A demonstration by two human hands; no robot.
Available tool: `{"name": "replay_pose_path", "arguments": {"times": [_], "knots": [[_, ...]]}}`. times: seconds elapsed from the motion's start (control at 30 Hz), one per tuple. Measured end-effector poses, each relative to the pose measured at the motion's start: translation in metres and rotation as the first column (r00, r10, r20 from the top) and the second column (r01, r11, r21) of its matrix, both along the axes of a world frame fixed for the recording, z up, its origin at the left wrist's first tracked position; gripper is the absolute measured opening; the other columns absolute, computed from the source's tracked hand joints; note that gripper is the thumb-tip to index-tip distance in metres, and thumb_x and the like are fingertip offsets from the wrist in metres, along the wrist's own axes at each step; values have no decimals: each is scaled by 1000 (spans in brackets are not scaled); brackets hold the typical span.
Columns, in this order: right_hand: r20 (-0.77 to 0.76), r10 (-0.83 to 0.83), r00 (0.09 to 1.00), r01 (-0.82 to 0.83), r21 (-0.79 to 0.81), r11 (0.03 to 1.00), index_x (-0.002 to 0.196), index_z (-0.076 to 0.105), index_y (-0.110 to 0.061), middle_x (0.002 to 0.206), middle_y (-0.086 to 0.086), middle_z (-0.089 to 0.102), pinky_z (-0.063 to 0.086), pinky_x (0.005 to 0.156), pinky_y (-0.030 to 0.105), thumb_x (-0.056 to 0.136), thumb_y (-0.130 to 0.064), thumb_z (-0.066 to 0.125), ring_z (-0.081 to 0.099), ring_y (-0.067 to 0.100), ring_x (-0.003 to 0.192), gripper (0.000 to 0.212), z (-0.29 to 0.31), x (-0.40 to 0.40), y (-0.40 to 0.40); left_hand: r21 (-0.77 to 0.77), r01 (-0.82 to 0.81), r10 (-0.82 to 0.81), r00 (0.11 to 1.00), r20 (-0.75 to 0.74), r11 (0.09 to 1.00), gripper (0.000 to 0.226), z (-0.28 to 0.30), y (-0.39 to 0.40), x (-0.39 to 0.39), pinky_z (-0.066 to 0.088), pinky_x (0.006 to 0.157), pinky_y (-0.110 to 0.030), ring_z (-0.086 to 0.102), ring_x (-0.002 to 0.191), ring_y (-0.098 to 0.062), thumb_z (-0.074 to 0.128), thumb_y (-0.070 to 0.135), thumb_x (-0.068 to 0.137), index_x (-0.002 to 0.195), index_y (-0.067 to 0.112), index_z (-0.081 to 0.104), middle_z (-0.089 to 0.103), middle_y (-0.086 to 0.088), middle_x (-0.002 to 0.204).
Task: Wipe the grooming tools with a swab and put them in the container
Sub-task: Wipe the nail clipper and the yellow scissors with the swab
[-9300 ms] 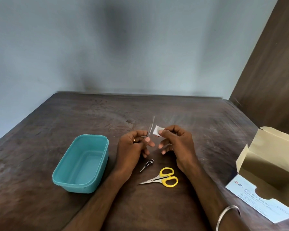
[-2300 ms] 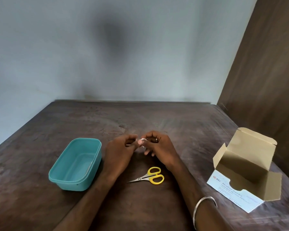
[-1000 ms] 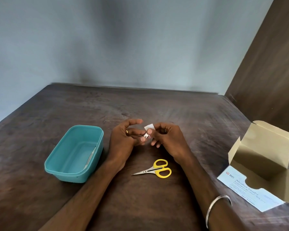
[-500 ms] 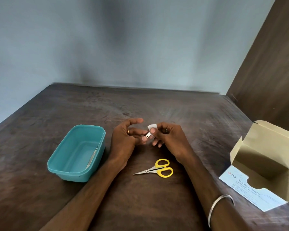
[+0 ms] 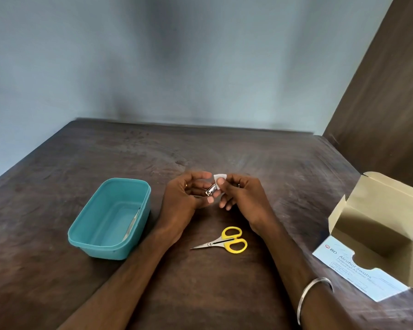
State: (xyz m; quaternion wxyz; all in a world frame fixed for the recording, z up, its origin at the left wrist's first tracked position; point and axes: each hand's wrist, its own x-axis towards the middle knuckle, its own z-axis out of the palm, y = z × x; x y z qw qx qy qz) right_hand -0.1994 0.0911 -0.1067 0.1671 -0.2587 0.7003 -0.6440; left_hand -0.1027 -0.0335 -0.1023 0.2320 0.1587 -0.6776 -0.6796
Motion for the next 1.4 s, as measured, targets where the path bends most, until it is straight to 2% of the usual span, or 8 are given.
{"name": "replay_pose_path", "arguments": {"times": [0.4,0.57,0.73,0.93,1.03,1.13,1.3,1.4], "knots": [[-37,55,998,-55,6,998,106,72,-4,72,7,69,46,50,24,97,-12,63,59,14,53,16,-3,-5,2,24,-29,30,998,-60,999,23,-3,-1,-2,58,71,-26,68,80,-14,69,-4,84,96,15,74,77,-2,87],[-59,85,995,-82,49,995,110,68,0,76,5,66,44,52,23,102,-14,54,60,15,58,21,-3,-3,0,-156,-53,44,997,-62,986,18,-5,-2,-3,60,76,-32,71,86,-16,68,4,89,97,18,74,76,2,90],[-73,58,996,-55,44,998,100,63,-6,80,5,64,44,50,24,104,-18,51,61,15,58,18,-2,-1,-1,-450,-84,58,996,-71,889,14,-6,-3,-2,60,75,-35,70,84,-7,69,7,88,95,18,72,74,6,89],[-69,59,996,-52,100,994,105,63,5,73,1,64,44,53,26,103,-18,53,61,16,58,25,-4,-2,-2,-751,-287,195,958,-212,595,13,-8,-8,1,45,66,-10,70,76,-7,75,10,83,94,15,71,76,4,86],[-34,59,998,-56,100,993,106,67,2,69,1,64,44,54,27,101,-16,56,60,17,56,21,-2,-2,-1,-839,-300,190,953,-238,454,18,-6,-10,3,51,59,-25,69,69,-14,77,7,82,95,16,70,75,1,81],[20,38,999,-38,32,999,99,69,-1,68,4,63,44,51,27,99,-13,59,57,18,54,16,2,-1,0,-876,-282,184,956,-226,390,20,-3,-10,4,44,57,-22,67,67,-15,76,4,80,95,17,71,72,0,78],[73,-1,997,7,-85,996,89,67,2,70,11,62,43,46,29,96,-13,62,55,19,50,17,6,2,1,-886,-262,199,960,-198,383,21,-5,-10,3,41,57,-21,67,68,-18,76,4,80,95,18,72,72,-1,78],[125,-62,990,86,-199,976,88,68,-3,74,7,67,44,42,27,94,-11,66,56,18,50,11,6,1,1,-802,-233,246,963,-112,550,17,-5,-7,0,50,65,-28,69,74,-17,74,15,85,101,19,74,76,0,84]]}}
